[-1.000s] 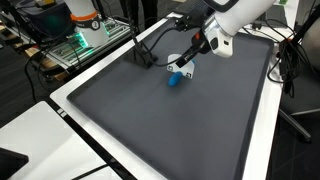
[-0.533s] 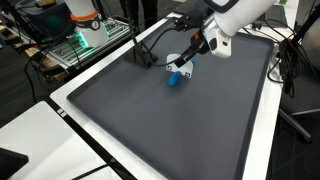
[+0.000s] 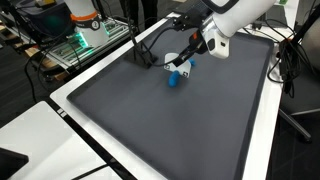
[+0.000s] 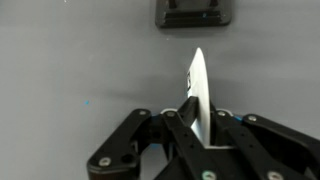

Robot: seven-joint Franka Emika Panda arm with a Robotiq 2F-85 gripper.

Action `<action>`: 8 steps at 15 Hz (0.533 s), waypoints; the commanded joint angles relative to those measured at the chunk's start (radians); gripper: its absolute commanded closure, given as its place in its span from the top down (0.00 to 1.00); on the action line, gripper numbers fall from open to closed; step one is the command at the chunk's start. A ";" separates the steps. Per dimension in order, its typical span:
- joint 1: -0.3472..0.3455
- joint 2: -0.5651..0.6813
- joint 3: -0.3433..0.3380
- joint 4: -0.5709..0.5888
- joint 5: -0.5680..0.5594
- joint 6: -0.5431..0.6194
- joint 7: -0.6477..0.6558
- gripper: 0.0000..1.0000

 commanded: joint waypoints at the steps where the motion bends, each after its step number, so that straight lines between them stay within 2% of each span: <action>1: -0.010 -0.020 0.005 -0.020 0.005 -0.030 -0.018 0.02; 8: -0.010 -0.004 0.012 -0.032 0.016 -0.032 -0.025 0.02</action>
